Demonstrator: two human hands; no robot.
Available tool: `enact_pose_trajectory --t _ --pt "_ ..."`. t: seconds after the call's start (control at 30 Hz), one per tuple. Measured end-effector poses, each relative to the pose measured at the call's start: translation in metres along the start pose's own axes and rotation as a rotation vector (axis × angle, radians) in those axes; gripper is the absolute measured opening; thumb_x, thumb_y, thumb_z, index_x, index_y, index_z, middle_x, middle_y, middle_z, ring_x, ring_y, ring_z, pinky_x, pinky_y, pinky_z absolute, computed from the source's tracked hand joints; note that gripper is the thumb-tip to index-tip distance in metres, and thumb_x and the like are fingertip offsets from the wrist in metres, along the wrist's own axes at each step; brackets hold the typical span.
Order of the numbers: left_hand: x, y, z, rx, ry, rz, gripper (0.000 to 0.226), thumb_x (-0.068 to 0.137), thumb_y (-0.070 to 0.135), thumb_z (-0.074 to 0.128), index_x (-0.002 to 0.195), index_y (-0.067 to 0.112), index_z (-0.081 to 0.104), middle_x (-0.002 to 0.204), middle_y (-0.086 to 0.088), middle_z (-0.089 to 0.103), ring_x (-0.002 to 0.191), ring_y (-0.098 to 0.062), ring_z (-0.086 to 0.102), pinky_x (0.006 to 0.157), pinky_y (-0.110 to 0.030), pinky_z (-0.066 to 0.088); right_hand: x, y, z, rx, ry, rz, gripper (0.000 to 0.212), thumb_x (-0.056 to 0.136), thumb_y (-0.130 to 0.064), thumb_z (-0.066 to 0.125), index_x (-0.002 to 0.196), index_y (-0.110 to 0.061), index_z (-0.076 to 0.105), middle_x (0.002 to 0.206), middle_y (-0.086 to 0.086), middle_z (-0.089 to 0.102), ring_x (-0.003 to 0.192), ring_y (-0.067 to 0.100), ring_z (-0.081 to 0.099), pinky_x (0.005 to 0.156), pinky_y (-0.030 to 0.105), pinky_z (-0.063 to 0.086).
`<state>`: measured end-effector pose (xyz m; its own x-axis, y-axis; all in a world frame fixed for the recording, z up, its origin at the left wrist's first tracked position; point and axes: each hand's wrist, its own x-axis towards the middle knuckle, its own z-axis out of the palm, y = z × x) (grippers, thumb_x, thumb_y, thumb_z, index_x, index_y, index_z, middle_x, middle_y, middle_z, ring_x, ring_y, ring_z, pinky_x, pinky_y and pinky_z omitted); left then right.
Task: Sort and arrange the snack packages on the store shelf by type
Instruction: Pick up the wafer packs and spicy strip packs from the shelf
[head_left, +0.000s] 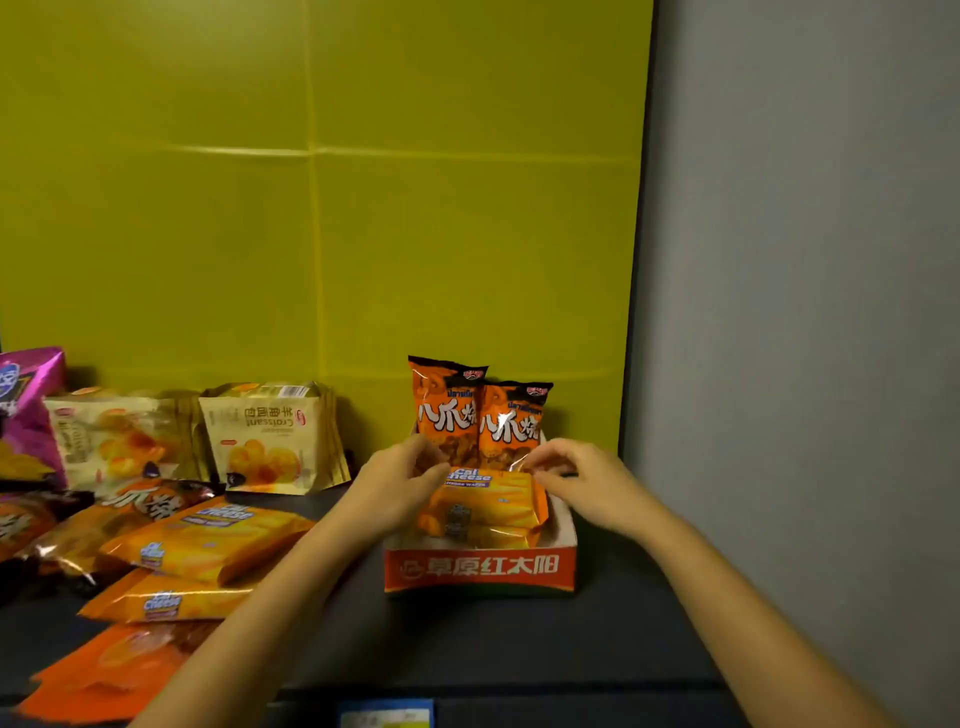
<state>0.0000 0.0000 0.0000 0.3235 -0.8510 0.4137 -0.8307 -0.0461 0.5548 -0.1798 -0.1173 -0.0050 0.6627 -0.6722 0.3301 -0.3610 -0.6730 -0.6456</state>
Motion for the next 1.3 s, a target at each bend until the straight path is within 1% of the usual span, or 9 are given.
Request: enact_pose_trajectory --t 0.2,0.37,0.5,0.77,0.87,0.97,1.07,1.2,1.3 --pt "0.047 -0.012 0.024 0.005 -0.099 -0.143 0.027 0.094 0.019 0.047 0.118 0.006 0.046 0.117 -0.012 0.055 0.113 -0.028 0.054 0.089 -0.033 0.044 0.038 0.007 0.003 -0.363 -0.244 -0.034 0.054 0.085 -0.043 0.059 0.132 -0.019 0.048 0.135 0.000 0.049 0.120 0.015 0.050 0.097 0.033 0.048" --pt "0.074 -0.021 0.036 -0.053 -0.279 -0.209 0.056 0.095 0.022 0.043 0.143 0.006 0.019 0.147 -0.012 0.033 0.137 -0.027 0.030 0.107 -0.033 0.032 0.063 0.012 0.006 -0.732 -0.373 -0.039 0.070 0.075 -0.073 0.045 0.119 -0.019 0.055 0.120 0.000 0.060 0.109 0.016 0.055 0.103 0.035 0.037" --pt "0.081 -0.025 0.043 -0.061 -0.291 -0.231 0.058 0.098 0.025 0.039 0.146 0.006 0.013 0.155 -0.011 0.020 0.143 -0.028 0.019 0.112 -0.034 0.026 0.076 0.015 0.007 -0.818 -0.423 -0.001 0.082 0.070 -0.080 0.043 0.123 -0.018 0.054 0.123 0.001 0.055 0.117 0.018 0.047 0.106 0.037 0.023" --pt "0.087 -0.036 0.044 -0.275 -0.273 -0.325 0.060 0.095 0.038 0.041 0.143 0.011 0.018 0.146 -0.008 0.037 0.132 -0.027 0.040 0.111 -0.040 0.033 0.077 0.014 0.012 -0.703 -0.475 0.143 0.090 0.065 -0.077 0.054 0.129 -0.017 0.039 0.135 0.002 0.048 0.132 0.022 0.032 0.114 0.040 0.013" --pt "0.088 -0.034 0.042 -0.400 -0.242 -0.365 0.057 0.098 0.037 0.036 0.145 0.008 0.021 0.149 -0.008 0.033 0.135 -0.027 0.036 0.109 -0.034 0.031 0.074 0.007 0.010 -0.679 -0.400 0.117 0.094 0.062 -0.075 0.059 0.132 -0.016 0.035 0.138 0.000 0.048 0.133 0.020 0.038 0.119 0.044 0.005" --pt "0.089 -0.032 0.040 -0.496 -0.265 -0.377 0.040 0.100 0.037 0.029 0.127 0.012 0.044 0.140 -0.003 0.043 0.130 -0.028 0.042 0.107 -0.034 0.034 0.072 0.000 0.002 -0.589 -0.214 0.092 0.080 0.060 -0.064 0.071 0.120 -0.018 0.044 0.125 -0.001 0.055 0.111 0.019 0.054 0.097 0.036 0.043" --pt "0.086 -0.028 0.038 -0.435 -0.277 -0.408 0.031 0.100 0.033 0.028 0.114 0.013 0.048 0.113 -0.006 0.054 0.107 -0.024 0.051 0.079 -0.029 0.041 0.068 -0.003 -0.018 -0.406 -0.005 0.083 0.056 0.059 -0.051 0.080 0.102 -0.024 0.057 0.109 -0.002 0.062 0.097 0.015 0.059 0.081 0.035 0.053" --pt "0.084 -0.027 0.044 -0.038 -0.406 -0.298 0.031 0.096 0.019 0.039 0.119 0.003 0.054 0.118 -0.018 0.059 0.118 -0.032 0.053 0.086 -0.030 0.045 0.057 0.002 -0.042 -0.082 0.263 0.115 0.034 0.060 -0.040 0.082 0.083 -0.029 0.060 0.101 0.000 0.064 0.095 0.019 0.061 0.083 0.041 0.054" --pt "0.079 -0.025 0.053 0.268 -0.502 -0.352 0.067 0.089 0.050 0.048 0.138 0.007 0.035 0.140 -0.014 0.046 0.128 -0.030 0.045 0.097 -0.033 0.042 0.045 0.006 -0.049 0.290 0.428 0.110 0.024 0.066 -0.026 0.081 0.076 -0.028 0.059 0.089 0.000 0.065 0.085 0.020 0.064 0.072 0.034 0.054"
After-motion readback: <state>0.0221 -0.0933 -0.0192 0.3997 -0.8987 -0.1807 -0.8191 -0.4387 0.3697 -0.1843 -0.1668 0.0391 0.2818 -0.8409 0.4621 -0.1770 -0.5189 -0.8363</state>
